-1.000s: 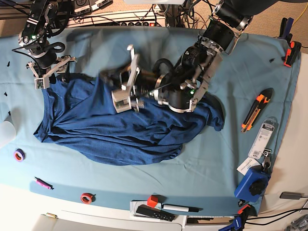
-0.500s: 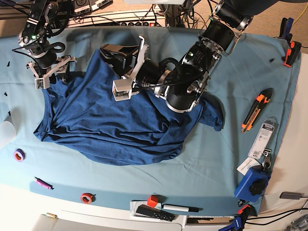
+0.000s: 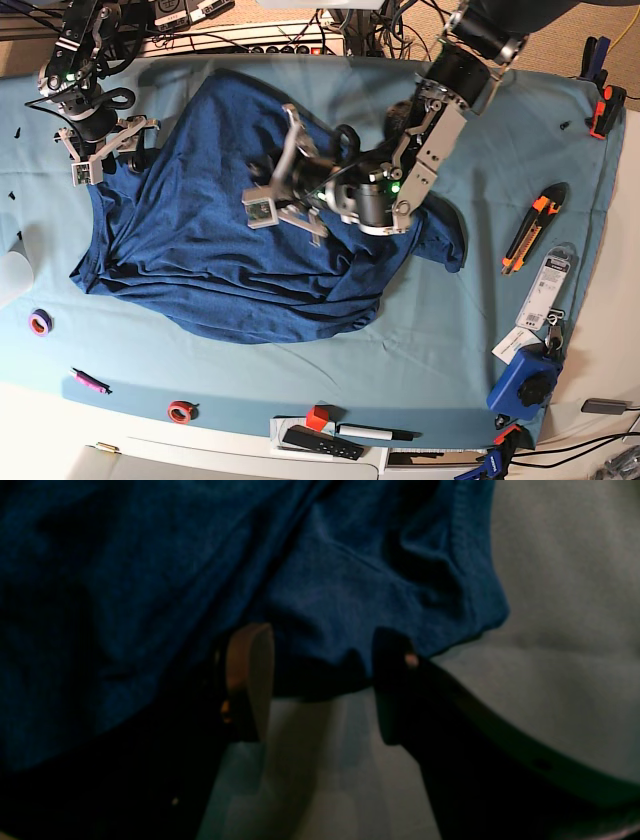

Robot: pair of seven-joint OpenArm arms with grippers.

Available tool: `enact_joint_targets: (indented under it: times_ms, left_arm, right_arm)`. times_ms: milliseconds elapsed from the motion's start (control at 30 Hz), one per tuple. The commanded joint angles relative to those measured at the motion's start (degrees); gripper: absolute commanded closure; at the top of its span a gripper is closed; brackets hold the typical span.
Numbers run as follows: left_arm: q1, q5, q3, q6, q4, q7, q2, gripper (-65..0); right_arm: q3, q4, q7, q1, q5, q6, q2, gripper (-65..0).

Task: Layout the t-shirt on the table in an organized manner, then fold the t-shirt properly
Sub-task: 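Drag the pinched fabric with the left gripper to spread the shirt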

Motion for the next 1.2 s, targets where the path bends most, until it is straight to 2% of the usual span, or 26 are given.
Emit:
enact_joint_targets:
  times_ms: [0,67,167,233,367,500,767,900,1067,1167]
  left_arm:
    - [-1.51,-0.63,-0.17,0.09,0.98,-1.05,-1.09,-13.0]
    - [-1.79,-2.93,-0.15,-0.13,0.98,-0.04,-4.00,-13.4]
    - [-1.55,-11.15,-0.15,-0.93,0.98,4.33,-8.68,-23.2]
    - [-0.81,-15.37,-0.15,-0.93,0.98,5.09,-11.78,-29.4]
    - [1.18,-19.37,-0.15,-0.93,0.98,4.55,-15.87,-30.9]
    - [3.45,-17.51,-0.11,-0.93,0.98,1.68,-16.52,-30.9]
    - [6.08,-3.32,-0.11,-0.93,0.98,-8.68,-16.35,-30.9]
    - [6.14,-0.22,-0.09,-0.93,0.98,-10.03,-15.89,-30.9]
    - [6.14,0.35,-0.09,-0.93,0.98,-10.47,-15.74,-30.7]
    - [6.14,2.64,0.57,-0.93,0.96,-12.15,-15.74,-27.8]
  right_arm:
    - [0.48,0.90,1.07,0.31,0.52,-0.09,0.83,-31.2]
    - [0.48,0.90,1.14,0.31,0.55,-0.09,0.83,-31.2]
    - [0.48,0.90,1.33,0.33,0.55,-0.09,0.83,-31.2]
    - [0.48,0.90,1.44,0.33,0.55,-0.09,0.83,-31.2]
    - [0.48,0.90,1.73,0.35,0.55,-0.09,0.83,-31.2]
    - [0.48,0.90,1.73,0.50,0.55,-0.11,0.83,-31.2]
    - [0.48,0.90,1.49,1.88,0.52,-0.11,0.81,-31.2]
    - [0.48,0.90,1.53,2.14,0.55,-0.11,0.81,-31.2]
    - [0.48,0.90,1.42,2.21,0.55,-0.09,0.83,-31.2]
    - [0.48,0.90,1.46,2.21,0.55,-0.11,0.81,-31.2]
